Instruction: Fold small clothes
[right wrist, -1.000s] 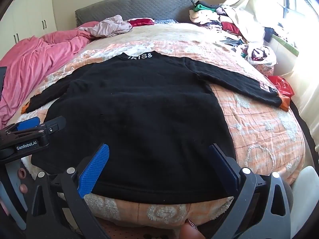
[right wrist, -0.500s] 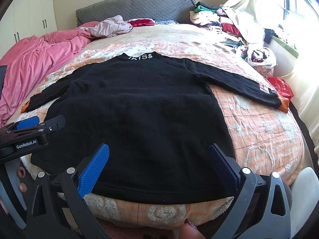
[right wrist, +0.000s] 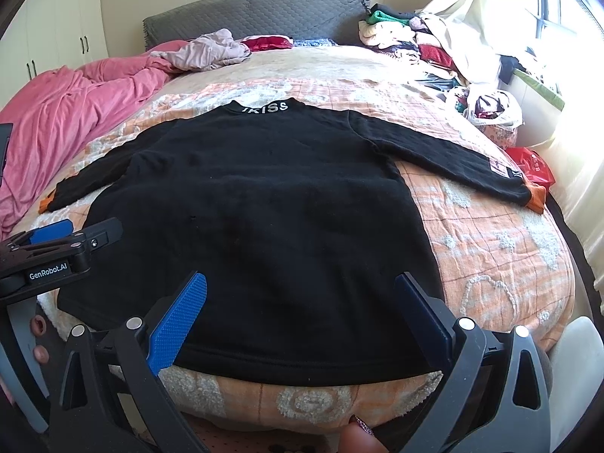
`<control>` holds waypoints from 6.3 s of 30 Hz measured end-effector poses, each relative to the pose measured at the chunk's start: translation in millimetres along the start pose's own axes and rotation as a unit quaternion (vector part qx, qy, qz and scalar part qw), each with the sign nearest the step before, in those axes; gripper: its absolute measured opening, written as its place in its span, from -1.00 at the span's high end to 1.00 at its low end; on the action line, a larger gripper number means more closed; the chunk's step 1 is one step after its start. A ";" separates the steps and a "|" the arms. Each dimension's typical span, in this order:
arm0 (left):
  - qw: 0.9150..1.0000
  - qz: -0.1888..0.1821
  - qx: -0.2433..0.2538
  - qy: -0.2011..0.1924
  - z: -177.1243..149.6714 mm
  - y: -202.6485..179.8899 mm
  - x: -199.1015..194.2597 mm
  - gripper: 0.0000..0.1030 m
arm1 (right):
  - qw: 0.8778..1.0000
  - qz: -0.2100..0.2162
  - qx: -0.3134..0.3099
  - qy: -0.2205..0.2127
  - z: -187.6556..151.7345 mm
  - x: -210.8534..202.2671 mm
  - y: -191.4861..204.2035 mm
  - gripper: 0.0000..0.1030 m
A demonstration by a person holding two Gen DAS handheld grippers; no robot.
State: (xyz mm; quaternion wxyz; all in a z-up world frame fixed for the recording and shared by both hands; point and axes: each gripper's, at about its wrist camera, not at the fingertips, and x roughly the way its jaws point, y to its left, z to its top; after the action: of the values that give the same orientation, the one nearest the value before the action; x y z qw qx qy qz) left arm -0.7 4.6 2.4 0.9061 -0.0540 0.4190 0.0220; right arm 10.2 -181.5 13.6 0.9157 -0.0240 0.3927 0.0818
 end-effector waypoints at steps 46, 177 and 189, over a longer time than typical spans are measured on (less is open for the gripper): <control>1.000 -0.013 -0.004 0.021 60.6 -19.6 53.7 -0.84 | 0.997 -0.027 0.075 0.011 77.6 68.5 -65.1 -0.92; 0.976 -0.181 -0.117 0.010 170.6 32.3 112.6 0.83 | 0.983 0.098 0.151 -0.030 159.5 140.3 -151.7 -0.07; 0.989 -0.132 -0.071 -0.012 163.5 33.6 103.3 0.58 | 0.992 0.107 0.070 -0.011 159.2 150.5 -107.0 -0.11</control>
State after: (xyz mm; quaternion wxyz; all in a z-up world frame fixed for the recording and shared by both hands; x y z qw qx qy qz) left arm 187.1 56.4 26.2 0.8997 -0.1730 0.3949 -0.0674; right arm 244.2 -250.1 12.5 0.9053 0.0833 0.3881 0.1514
